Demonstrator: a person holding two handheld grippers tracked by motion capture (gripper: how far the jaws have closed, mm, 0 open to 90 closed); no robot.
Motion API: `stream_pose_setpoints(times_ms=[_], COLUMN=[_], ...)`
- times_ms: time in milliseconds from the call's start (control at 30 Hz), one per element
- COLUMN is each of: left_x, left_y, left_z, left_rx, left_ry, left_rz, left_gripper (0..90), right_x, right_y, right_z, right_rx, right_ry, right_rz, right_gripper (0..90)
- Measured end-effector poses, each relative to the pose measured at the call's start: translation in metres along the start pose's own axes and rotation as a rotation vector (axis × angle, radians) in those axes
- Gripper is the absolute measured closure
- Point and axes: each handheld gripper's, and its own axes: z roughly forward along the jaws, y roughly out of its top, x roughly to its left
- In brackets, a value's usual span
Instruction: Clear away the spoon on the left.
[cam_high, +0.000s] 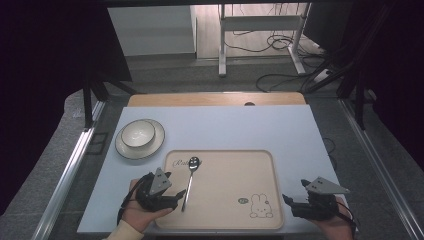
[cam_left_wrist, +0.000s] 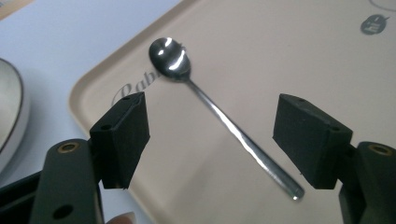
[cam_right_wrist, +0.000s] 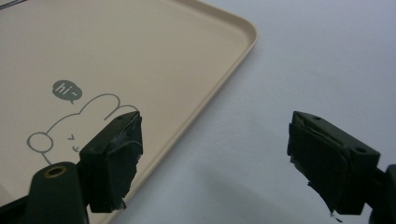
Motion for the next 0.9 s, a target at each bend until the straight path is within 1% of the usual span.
stream_pose_setpoints(times_ms=[67, 100, 133, 167, 200, 233, 267, 300, 333, 367, 433, 533, 633, 667, 700, 800, 833, 900], left_x=[0.002, 0.002, 0.005, 0.005, 0.007, 0.008, 0.010, 0.010, 0.012, 0.012, 0.013, 0.014, 0.015, 0.015, 0.015, 0.015, 0.014, 0.015], left_y=[-0.004, -0.004, -0.009, -0.009, -0.013, -0.015, -0.022, -0.022, -0.029, -0.029, -0.034, -0.040, -0.041, -0.040, -0.040, -0.039, -0.038, -0.037], left_z=[-0.006, -0.006, -0.013, -0.013, -0.018, -0.021, -0.028, -0.028, -0.034, -0.034, -0.039, -0.042, -0.041, -0.040, -0.040, -0.038, -0.038, -0.037], left_rx=[-0.008, -0.008, -0.015, -0.015, -0.017, -0.019, -0.027, -0.027, -0.037, -0.037, -0.039, -0.038, -0.037, -0.039, -0.039, -0.034, -0.041, -0.041], left_ry=[0.014, 0.014, 0.028, 0.028, 0.039, 0.045, 0.061, 0.061, 0.074, 0.074, 0.081, 0.083, 0.083, 0.078, 0.078, 0.069, 0.068, 0.065], left_rz=[-0.016, -0.016, -0.029, -0.029, -0.036, -0.045, -0.072, -0.072, -0.095, -0.095, -0.109, -0.114, -0.118, -0.110, -0.110, -0.084, -0.092, -0.091], left_gripper=[27.2, 27.2, 27.2, 27.2, 27.2, 27.2, 27.2, 27.3, 27.2, 27.2, 27.2, 27.2, 27.2, 27.2, 27.2, 27.2, 27.1, 27.1], right_x=[0.001, 0.001, 0.001, 0.001, 0.002, 0.002, 0.002, 0.002, 0.003, 0.003, 0.003, 0.003, 0.003, 0.003, 0.003, 0.003, 0.003, 0.002], right_y=[0.001, 0.001, 0.002, 0.002, 0.002, 0.002, 0.002, 0.003, 0.003, 0.003, 0.004, 0.005, 0.006, 0.006, 0.005, 0.005, 0.004, 0.003], right_z=[0.001, 0.001, 0.002, 0.002, 0.002, 0.001, 0.001, 0.001, 0.001, 0.001, 0.003, 0.006, 0.007, 0.008, 0.008, 0.008, 0.007, 0.007], right_rx=[0.001, 0.001, 0.000, 0.000, -0.001, -0.005, -0.009, -0.008, -0.010, -0.010, -0.012, -0.007, -0.003, -0.002, -0.001, 0.002, 0.003, 0.004], right_ry=[0.000, 0.000, -0.001, -0.001, 0.001, 0.006, 0.012, 0.015, 0.017, 0.017, 0.021, 0.025, 0.027, 0.027, 0.027, 0.026, 0.026, 0.024], right_rz=[-0.002, -0.002, -0.005, -0.005, -0.002, 0.005, 0.013, 0.013, 0.012, 0.012, 0.010, 0.005, 0.004, 0.003, 0.003, 0.001, -0.001, 0.001], right_gripper=[18.1, 18.1, 18.1, 18.1, 18.1, 18.1, 18.1, 18.1, 18.1, 18.1, 18.1, 18.1, 18.1, 18.1, 18.1, 18.1, 18.1, 18.0])
